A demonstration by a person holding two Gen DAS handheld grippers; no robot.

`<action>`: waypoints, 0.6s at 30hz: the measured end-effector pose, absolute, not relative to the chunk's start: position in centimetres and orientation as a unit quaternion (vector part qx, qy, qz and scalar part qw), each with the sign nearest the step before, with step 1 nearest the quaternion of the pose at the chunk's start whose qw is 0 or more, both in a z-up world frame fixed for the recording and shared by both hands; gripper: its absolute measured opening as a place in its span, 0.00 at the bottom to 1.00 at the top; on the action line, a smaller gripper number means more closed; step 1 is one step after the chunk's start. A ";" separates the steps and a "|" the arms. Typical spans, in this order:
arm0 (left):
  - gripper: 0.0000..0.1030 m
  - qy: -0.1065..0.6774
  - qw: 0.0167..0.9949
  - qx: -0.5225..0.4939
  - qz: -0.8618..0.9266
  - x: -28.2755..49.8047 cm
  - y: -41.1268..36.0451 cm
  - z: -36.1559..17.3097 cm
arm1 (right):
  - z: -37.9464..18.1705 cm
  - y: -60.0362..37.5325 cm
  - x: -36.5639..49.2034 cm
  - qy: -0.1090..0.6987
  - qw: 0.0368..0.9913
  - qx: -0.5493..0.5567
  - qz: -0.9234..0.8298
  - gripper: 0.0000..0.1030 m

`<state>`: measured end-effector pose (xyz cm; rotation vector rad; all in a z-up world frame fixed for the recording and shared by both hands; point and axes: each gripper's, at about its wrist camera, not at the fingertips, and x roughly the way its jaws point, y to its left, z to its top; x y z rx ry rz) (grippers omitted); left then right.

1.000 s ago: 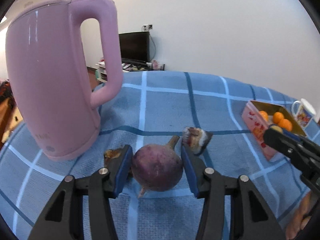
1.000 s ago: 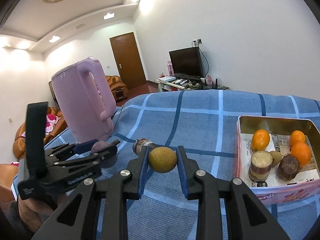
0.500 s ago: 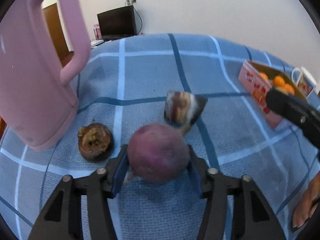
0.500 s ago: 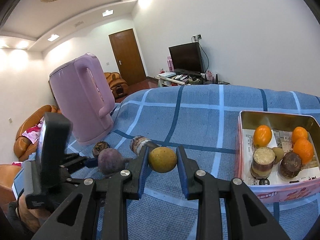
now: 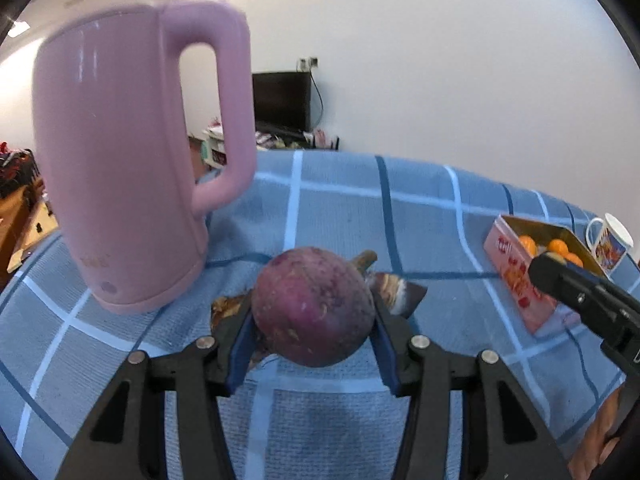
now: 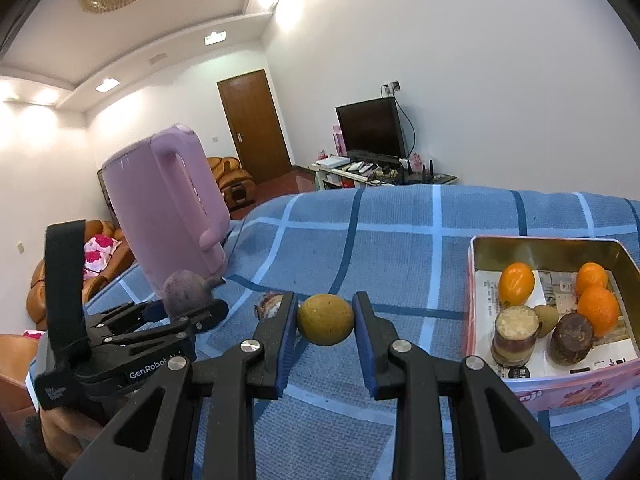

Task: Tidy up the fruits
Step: 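Carry the yellow fruit and purple radish over the pink tin with both tools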

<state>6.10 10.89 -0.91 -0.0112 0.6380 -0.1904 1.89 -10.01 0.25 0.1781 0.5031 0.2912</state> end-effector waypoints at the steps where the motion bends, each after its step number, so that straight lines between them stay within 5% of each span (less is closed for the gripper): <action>1: 0.52 0.310 0.946 -0.006 -0.091 5.9 10.7 -0.8 | 0.3 -10.1 1.9 0.247 0.954 0.088 0.143 0.29; 18: 0.52 0.297 0.949 0.007 -0.104 3.3 3.4 -0.7 | 0.6 -13.9 -0.4 0.236 0.963 0.061 0.112 0.29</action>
